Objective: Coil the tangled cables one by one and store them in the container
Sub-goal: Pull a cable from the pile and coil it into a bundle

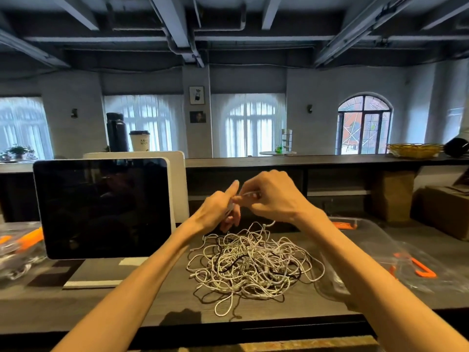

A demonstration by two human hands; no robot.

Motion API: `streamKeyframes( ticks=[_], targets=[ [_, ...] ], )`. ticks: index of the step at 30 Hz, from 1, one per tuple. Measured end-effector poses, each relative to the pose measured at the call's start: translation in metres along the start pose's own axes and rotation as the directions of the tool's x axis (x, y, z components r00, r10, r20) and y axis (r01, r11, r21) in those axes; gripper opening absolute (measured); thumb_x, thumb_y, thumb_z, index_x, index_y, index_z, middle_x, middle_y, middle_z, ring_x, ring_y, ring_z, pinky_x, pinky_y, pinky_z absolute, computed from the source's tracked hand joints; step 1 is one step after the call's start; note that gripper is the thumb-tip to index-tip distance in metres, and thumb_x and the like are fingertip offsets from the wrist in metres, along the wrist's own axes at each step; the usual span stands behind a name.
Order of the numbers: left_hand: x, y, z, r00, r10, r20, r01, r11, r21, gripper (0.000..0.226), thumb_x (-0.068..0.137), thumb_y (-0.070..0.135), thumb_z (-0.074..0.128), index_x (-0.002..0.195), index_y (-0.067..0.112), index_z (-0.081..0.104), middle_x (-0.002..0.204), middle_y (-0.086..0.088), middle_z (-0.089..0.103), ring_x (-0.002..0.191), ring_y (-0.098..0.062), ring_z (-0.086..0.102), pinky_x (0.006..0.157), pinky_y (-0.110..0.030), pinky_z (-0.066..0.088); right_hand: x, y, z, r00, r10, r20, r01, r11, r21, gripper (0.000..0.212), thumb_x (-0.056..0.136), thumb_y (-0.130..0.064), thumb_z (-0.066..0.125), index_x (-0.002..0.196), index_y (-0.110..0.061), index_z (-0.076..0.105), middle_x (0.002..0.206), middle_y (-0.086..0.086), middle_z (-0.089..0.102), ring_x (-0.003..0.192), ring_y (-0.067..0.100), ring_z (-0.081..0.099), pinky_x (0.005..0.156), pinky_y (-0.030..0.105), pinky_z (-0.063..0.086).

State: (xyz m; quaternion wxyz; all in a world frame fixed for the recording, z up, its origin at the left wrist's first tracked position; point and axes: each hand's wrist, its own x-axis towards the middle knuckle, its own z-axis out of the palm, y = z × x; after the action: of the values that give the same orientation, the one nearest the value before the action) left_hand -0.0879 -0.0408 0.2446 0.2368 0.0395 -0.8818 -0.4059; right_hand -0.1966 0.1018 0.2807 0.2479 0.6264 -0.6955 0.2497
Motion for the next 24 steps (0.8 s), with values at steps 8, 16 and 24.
streamKeyframes(
  ticks=[8, 16, 24],
  targets=[
    [-0.017, 0.032, -0.004, 0.970, 0.094, 0.226, 0.172, 0.395, -0.902, 0.034, 0.105, 0.027, 0.038, 0.076, 0.012, 0.047, 0.068, -0.001, 0.038, 0.058, -0.013, 0.044, 0.056, -0.022, 0.044, -0.006, 0.004, 0.021, 0.975, 0.216, 0.047, -0.171, 0.603, 0.780, 0.018, 0.102, -0.029, 0.060, 0.095, -0.017, 0.073, 0.073, -0.008, 0.072, 0.067, 0.002, 0.064, 0.062, 0.014, 0.046],
    [0.016, 0.001, -0.013, 0.946, -0.051, -0.320, -0.109, 0.879, -0.464, 0.039, 0.109, 0.028, 0.039, 0.097, 0.000, 0.063, 0.097, -0.013, 0.069, 0.101, -0.022, 0.073, 0.084, -0.023, 0.053, -0.020, -0.014, 0.058, 0.971, 0.204, 0.127, -0.235, 0.911, 0.338, 0.041, 0.108, -0.037, 0.049, 0.078, -0.019, 0.071, 0.056, -0.014, 0.055, 0.052, -0.003, 0.053, 0.056, 0.015, 0.033],
    [0.005, -0.014, -0.010, 0.992, -0.003, -0.124, 0.012, 0.998, 0.069, 0.054, 0.110, 0.034, 0.033, 0.073, 0.012, 0.065, 0.068, 0.004, 0.066, 0.065, -0.005, 0.063, 0.080, -0.034, 0.050, -0.003, -0.009, 0.012, 0.996, 0.056, 0.063, -0.056, 0.998, -0.007, 0.011, 0.090, -0.031, 0.074, 0.096, -0.024, 0.080, 0.083, -0.008, 0.074, 0.070, 0.007, 0.062, 0.066, 0.029, 0.053]
  ],
)
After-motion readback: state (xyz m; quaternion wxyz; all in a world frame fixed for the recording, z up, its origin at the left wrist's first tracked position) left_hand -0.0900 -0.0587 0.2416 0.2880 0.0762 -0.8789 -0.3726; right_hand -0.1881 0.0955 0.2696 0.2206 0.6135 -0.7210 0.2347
